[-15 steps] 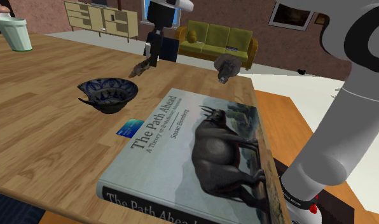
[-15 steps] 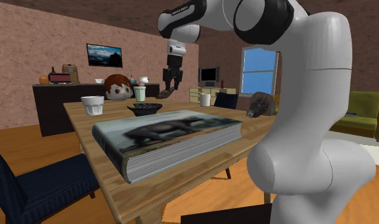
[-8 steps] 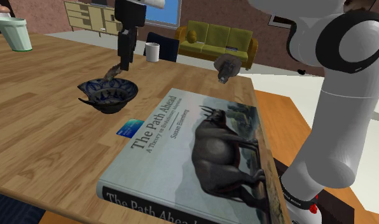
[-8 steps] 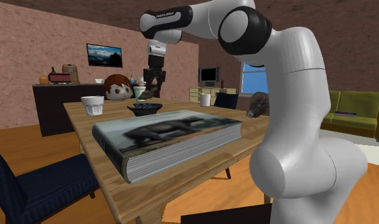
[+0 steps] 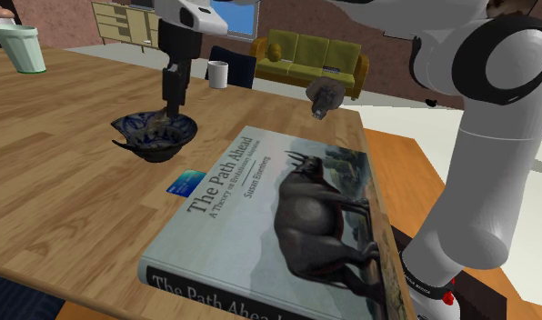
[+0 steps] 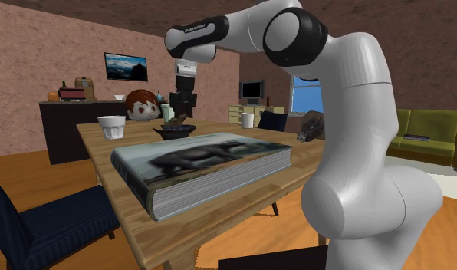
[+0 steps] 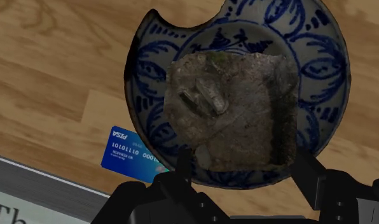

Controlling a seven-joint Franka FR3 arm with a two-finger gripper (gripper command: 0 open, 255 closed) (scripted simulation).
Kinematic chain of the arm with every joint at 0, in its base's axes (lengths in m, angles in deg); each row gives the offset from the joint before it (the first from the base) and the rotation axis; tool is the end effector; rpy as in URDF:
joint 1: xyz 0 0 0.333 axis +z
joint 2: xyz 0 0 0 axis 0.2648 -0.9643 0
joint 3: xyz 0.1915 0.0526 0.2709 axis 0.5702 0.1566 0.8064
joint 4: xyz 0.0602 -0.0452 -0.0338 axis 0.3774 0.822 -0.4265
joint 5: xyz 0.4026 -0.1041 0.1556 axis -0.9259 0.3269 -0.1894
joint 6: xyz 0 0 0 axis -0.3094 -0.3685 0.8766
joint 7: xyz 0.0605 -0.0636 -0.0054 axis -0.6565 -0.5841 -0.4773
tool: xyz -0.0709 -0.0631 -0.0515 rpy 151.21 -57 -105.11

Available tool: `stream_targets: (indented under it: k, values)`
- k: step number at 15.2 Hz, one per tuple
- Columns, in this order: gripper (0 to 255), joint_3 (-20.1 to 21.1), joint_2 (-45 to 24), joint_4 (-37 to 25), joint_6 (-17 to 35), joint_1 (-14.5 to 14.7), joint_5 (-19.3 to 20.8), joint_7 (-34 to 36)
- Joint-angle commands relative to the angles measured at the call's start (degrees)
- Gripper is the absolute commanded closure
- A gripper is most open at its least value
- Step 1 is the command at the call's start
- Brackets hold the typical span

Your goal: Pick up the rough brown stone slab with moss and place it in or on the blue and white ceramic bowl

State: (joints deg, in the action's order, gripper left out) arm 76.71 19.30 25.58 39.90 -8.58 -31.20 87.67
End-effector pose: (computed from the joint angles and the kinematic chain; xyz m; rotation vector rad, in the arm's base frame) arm 0.5997 0.3750 0.6112 -1.3161 2.7038 0.0965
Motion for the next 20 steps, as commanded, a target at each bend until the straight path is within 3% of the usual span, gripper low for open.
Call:
stream_targets:
  k: [1,6,14,15,20]
  values:
    - [255,0.0,0.41,2.01,1.67,-0.23,-0.19,0.0]
    - [255,-0.09,1.12,6.84,5.85,-0.83,-0.56,-0.19]
    - [255,-0.09,1.12,6.84,5.85,-0.82,-0.56,-0.19]
    - [0,-0.09,1.13,6.85,5.85,-0.83,-0.57,-0.2]
    - [0,-0.09,1.13,6.84,5.85,-0.83,-0.57,-0.2]
